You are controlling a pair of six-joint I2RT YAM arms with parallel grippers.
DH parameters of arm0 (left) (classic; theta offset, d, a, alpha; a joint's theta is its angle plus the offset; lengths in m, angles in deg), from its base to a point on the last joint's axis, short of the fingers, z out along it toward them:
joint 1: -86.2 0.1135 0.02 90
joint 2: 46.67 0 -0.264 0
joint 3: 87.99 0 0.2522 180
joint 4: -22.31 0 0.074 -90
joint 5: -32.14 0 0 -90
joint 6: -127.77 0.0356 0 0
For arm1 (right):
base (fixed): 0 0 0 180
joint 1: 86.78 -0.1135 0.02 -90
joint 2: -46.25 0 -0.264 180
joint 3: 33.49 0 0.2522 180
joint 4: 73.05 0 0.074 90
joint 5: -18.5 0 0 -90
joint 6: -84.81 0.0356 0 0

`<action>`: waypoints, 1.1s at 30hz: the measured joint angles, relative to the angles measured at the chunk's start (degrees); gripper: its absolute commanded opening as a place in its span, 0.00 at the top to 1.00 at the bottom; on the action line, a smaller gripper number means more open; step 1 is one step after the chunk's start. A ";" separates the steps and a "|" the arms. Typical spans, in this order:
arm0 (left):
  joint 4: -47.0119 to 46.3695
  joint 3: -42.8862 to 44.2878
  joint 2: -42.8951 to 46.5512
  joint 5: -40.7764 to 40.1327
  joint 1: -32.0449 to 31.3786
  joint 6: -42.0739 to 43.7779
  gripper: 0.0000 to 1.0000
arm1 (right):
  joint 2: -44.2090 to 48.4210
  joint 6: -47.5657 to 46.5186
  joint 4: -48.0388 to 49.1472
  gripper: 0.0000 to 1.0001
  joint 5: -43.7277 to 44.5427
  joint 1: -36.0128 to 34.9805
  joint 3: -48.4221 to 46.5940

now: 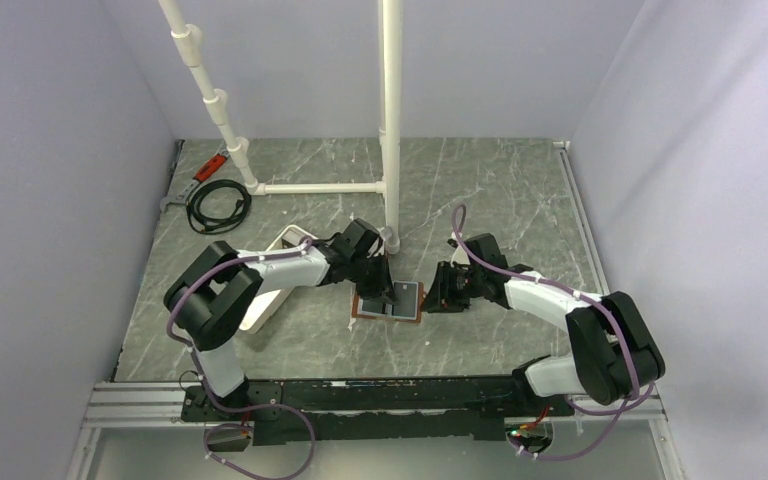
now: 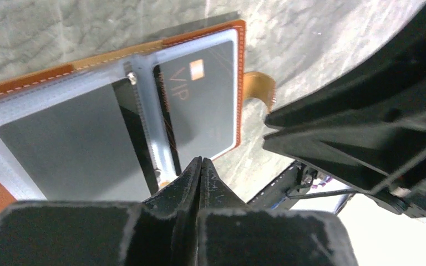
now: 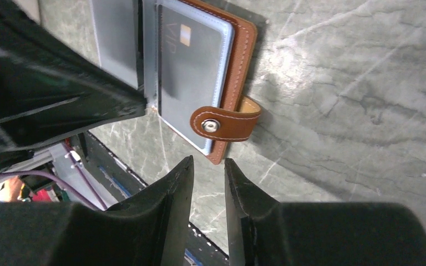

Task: Put the credit cards into the card holder
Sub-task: Insert the credit card into the card holder, then turn over the card slot in the card holder.

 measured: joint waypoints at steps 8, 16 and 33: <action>0.50 0.22 -3.37 -1.29 0.00 0.37 1.00 | 0.17 1.27 2.32 0.70 -3.19 -0.02 0.00; 0.26 0.20 -4.04 -2.36 0.00 0.37 1.00 | -2.23 2.14 5.20 0.69 -4.94 0.00 0.00; -1.97 -1.01 -4.13 -2.01 0.11 0.13 1.00 | -4.46 2.62 6.62 0.69 -5.90 -0.24 0.00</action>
